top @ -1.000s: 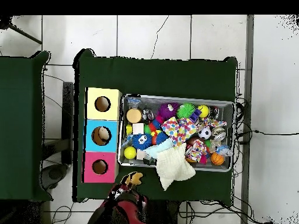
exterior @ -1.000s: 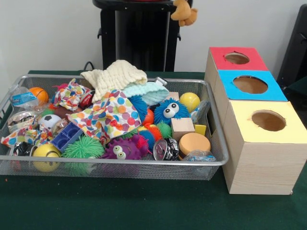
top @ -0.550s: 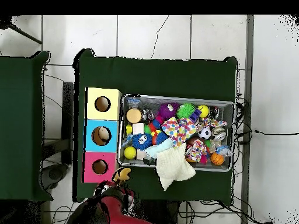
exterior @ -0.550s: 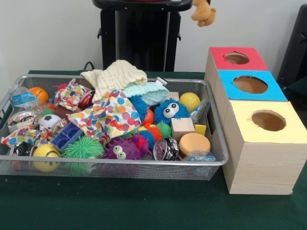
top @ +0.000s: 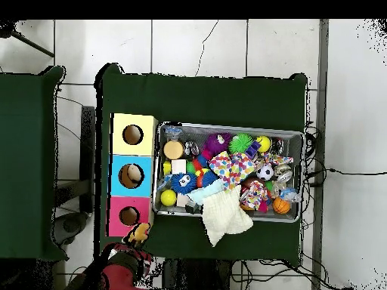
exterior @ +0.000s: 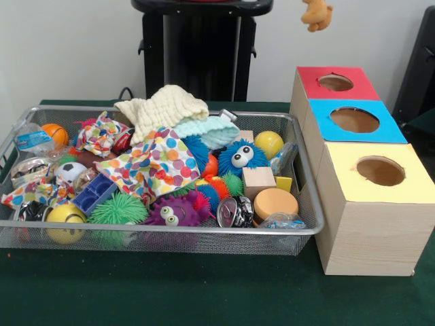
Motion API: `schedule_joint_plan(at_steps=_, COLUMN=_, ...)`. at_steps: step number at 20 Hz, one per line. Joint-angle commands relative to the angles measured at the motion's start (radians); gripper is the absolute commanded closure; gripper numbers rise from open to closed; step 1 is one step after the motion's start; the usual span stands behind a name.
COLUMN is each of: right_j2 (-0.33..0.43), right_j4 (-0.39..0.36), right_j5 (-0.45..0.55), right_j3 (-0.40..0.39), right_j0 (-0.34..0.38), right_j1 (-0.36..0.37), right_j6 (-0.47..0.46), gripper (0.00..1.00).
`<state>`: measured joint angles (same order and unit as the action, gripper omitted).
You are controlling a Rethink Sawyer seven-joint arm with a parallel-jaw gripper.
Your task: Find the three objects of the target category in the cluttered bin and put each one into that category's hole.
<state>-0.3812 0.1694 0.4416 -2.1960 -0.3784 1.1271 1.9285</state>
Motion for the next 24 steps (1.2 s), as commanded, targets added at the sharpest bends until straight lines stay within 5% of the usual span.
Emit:
schedule_joint_plan(at_steps=1, right_j2=-0.056, right_j4=0.044, right_j5=0.149, right_j3=0.038, right_j0=-0.091, right_j1=-0.025, right_j6=0.372, gripper=1.0)
schedule_joint_plan(at_steps=19, right_j2=-0.067, right_j4=0.083, right_j5=0.096, right_j3=0.005, right_j0=-0.111, right_j1=-0.03, right_j6=0.371, gripper=1.0)
schedule_joint_plan(at_steps=24, right_j2=-0.055, right_j4=0.084, right_j5=0.113, right_j3=0.026, right_j0=-0.067, right_j1=-0.034, right_j6=0.329, gripper=1.0)
